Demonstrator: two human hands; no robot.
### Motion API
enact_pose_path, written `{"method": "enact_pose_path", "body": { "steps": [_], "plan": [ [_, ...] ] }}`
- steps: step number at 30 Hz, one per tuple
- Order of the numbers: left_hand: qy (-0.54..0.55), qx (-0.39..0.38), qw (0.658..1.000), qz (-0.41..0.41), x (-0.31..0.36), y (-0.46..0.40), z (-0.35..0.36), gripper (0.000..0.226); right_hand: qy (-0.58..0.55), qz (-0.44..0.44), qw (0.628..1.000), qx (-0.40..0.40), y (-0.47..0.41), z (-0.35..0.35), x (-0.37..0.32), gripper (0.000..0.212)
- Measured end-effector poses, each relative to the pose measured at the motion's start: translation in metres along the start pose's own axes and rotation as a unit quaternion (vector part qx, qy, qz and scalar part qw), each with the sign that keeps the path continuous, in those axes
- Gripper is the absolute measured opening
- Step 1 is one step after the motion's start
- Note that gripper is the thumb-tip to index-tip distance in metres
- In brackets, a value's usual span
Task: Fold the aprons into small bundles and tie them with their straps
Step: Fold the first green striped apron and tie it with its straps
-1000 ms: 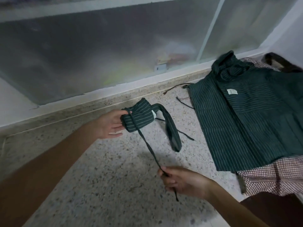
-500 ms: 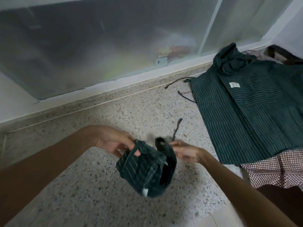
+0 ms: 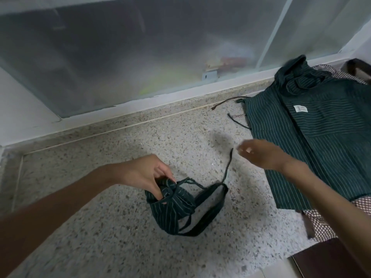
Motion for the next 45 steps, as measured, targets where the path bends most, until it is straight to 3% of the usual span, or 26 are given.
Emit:
{"method": "enact_pose_path", "body": {
  "steps": [1, 3, 4, 6, 11, 15, 17, 20, 23, 27, 31, 33, 36, 40, 43, 45],
  "plan": [
    [-0.006, 0.008, 1.0, 0.01, 0.004, 0.002, -0.002, 0.039, -0.062, -0.076, 0.995, 0.02, 0.001, -0.006, -0.029, 0.028],
    [-0.018, 0.02, 1.0, 0.017, 0.009, 0.004, -0.005, 0.04, -0.185, -0.193, 0.957, -0.115, 0.008, 0.01, -0.088, 0.037],
    [-0.022, 0.02, 0.999, 0.02, 0.011, 0.004, -0.007, 0.041, -0.183, -0.206, 0.942, -0.193, 0.009, 0.025, -0.108, 0.042],
    [-0.033, 0.019, 0.999, 0.025, 0.013, 0.005, -0.008, 0.043, -0.144, -0.219, 0.934, -0.243, 0.002, 0.047, -0.126, 0.04],
    [-0.023, 0.04, 0.999, 0.004, 0.007, 0.004, -0.009, 0.039, -0.197, -0.197, 0.945, -0.17, -0.011, 0.033, -0.121, 0.017],
    [0.034, 0.078, 0.996, -0.002, 0.009, -0.003, -0.014, 0.032, -0.029, -0.29, 0.957, 0.003, 0.005, 0.001, -0.121, 0.017],
    [0.047, 0.112, 0.993, -0.011, 0.011, -0.007, -0.02, 0.036, -0.008, -0.304, 0.95, 0.073, 0.016, -0.009, -0.116, 0.016],
    [0.051, 0.142, 0.988, -0.021, 0.013, -0.012, -0.026, 0.055, -0.037, -0.276, 0.957, 0.087, 0.026, -0.015, -0.105, 0.016],
    [0.041, 0.159, 0.986, -0.037, 0.013, -0.016, -0.027, 0.068, -0.16, -0.21, 0.964, -0.031, 0.025, -0.021, -0.091, 0.015],
    [0.042, 0.146, 0.987, -0.047, 0.006, -0.016, -0.023, 0.061, -0.232, -0.092, 0.96, -0.129, 0.012, -0.039, -0.062, 0.025],
    [0.1, 0.182, 0.977, -0.059, 0.004, -0.022, -0.019, 0.051, -0.299, -0.005, 0.949, -0.099, -0.007, -0.042, -0.049, 0.018],
    [0.161, 0.223, 0.958, -0.078, 0.001, -0.024, -0.023, 0.049, -0.353, 0.002, 0.934, -0.054, -0.008, -0.041, -0.057, 0.017],
    [0.29, 0.267, 0.913, -0.101, -0.009, -0.026, -0.026, 0.05, -0.317, -0.052, 0.947, 0.016, 0.013, -0.031, -0.078, 0.022],
    [0.389, 0.237, 0.878, -0.15, -0.019, -0.035, -0.004, 0.039, -0.233, -0.103, 0.964, 0.072, 0.032, 0.006, -0.086, 0.025],
    [0.449, 0.233, 0.846, -0.17, -0.023, -0.045, 0.014, 0.025, -0.257, -0.09, 0.962, 0.008, 0.029, 0.048, -0.091, 0.029],
    [0.508, 0.247, 0.807, -0.174, -0.03, -0.049, 0.019, 0.03, -0.384, -0.037, 0.92, -0.071, 0.027, 0.079, -0.089, 0.03]
  ]
}}
Point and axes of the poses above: each hand's wrist, its own y-axis away from the middle knuckle, its own z-axis out of the palm, x = y × z, the point moved 5 cm from there along -y, towards the middle knuckle, and after that the axes turned 1 degree about x, right-handed, at the moved point
